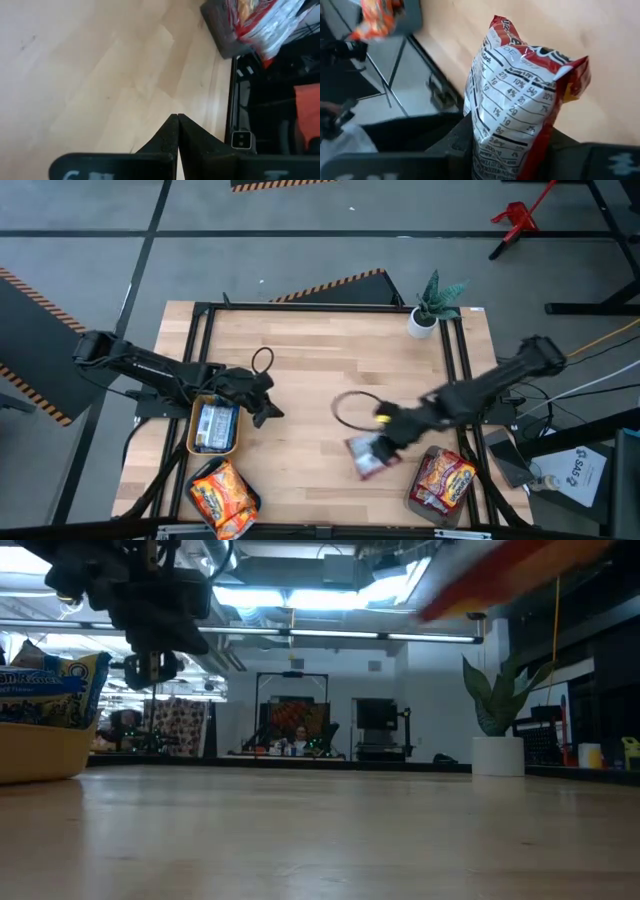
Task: Sort Maruchan noodles
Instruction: Put the red noodle pack into the black bin
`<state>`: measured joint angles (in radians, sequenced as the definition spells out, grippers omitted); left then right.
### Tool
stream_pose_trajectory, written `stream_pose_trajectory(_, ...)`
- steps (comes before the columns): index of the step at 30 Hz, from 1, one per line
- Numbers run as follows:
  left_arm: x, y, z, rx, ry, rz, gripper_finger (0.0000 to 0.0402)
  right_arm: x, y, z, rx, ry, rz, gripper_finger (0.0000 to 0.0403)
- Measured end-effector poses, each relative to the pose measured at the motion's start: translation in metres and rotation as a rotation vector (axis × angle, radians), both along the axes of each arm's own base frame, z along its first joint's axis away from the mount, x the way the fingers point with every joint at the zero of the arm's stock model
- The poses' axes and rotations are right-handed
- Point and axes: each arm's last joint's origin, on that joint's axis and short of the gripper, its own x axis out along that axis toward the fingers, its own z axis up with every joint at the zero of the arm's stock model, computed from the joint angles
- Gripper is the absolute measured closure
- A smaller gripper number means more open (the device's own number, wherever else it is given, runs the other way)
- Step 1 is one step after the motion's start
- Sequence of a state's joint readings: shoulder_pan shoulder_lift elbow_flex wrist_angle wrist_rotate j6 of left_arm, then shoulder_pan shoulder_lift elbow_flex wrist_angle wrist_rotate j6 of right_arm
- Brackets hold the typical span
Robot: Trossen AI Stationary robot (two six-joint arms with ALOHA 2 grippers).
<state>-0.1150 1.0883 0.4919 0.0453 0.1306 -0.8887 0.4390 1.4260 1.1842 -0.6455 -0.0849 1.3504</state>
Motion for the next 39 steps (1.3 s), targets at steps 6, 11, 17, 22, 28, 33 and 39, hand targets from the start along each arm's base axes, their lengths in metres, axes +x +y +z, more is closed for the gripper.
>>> stream_pose_trajectory(6,-0.001,0.001,0.002,0.02,-0.014,0.027,0.0401,-0.072,0.036,0.021,0.067,0.152,-0.002,0.0309)
stream_pose_trajectory(11,-0.001,0.001,0.002,0.039,-0.015,0.025,0.0401,-0.112,0.065,0.016,0.066,0.313,0.078,0.0309)
stream_pose_trajectory(17,-0.001,0.002,0.001,0.062,-0.016,0.04,0.0402,-0.136,0.081,0.006,-0.022,0.38,0.126,0.0309)
stream_pose_trajectory(22,-0.001,0.004,0.001,0.085,-0.015,0.076,0.0402,-0.134,0.092,-0.009,-0.095,0.425,0.287,0.0309)
stream_pose_trajectory(28,-0.001,0.005,0.001,0.103,-0.016,0.105,0.0402,-0.124,0.11,-0.025,-0.132,0.38,0.429,0.0309)
stream_pose_trajectory(33,0.0,0.005,0.001,0.113,-0.016,0.121,0.0402,-0.12,0.116,-0.037,-0.171,0.393,0.46,0.0309)
stream_pose_trajectory(39,0.0,0.006,0.001,0.122,-0.017,0.135,0.0402,-0.116,0.122,-0.046,-0.189,0.384,0.546,0.0309)
